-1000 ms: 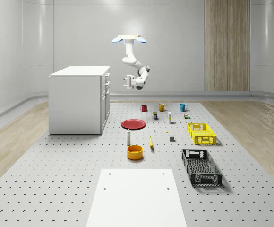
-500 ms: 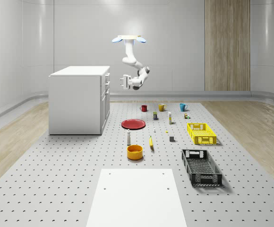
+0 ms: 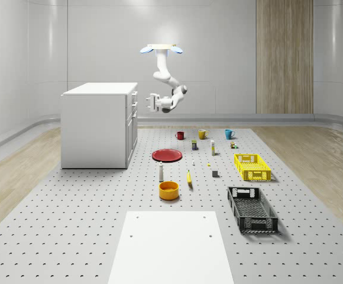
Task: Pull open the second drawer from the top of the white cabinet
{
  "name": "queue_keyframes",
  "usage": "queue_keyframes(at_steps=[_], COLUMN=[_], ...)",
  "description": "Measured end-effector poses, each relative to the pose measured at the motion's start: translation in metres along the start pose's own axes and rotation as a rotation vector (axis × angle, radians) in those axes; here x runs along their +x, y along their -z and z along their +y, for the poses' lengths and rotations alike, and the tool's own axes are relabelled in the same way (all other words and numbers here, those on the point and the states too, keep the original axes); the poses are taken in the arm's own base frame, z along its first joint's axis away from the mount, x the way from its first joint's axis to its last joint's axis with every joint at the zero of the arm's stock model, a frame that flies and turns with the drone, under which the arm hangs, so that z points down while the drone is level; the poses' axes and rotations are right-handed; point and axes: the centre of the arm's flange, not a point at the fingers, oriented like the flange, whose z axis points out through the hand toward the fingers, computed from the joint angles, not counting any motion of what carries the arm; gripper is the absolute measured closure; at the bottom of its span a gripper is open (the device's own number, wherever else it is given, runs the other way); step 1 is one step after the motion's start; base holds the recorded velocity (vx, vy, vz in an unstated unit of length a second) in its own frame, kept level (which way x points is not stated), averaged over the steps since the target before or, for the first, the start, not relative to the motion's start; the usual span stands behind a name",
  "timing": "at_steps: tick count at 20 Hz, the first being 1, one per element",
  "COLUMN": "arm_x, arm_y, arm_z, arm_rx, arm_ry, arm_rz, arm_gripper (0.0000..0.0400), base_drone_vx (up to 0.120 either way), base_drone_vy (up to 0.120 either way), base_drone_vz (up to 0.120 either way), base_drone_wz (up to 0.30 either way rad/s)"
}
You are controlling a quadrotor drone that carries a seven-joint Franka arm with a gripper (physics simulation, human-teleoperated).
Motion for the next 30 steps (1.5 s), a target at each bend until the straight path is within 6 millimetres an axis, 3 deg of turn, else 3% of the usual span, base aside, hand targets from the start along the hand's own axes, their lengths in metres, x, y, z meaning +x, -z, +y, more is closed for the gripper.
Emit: queue_keyframes(at_steps=[12,30], arm_x=[0.0,0.02], arm_y=[-0.059,-0.084], arm_z=[0.0,-0.021], arm_rx=[0.0,0.0], arm_ry=[0.0,0.0], arm_rz=[-0.001,-0.001], arm_gripper=[0.01,0.01], base_drone_vx=[0.0,0.0], base_drone_vy=[0.0,0.0], base_drone_vz=[0.0,0.0], base_drone_wz=[0.0,0.0])
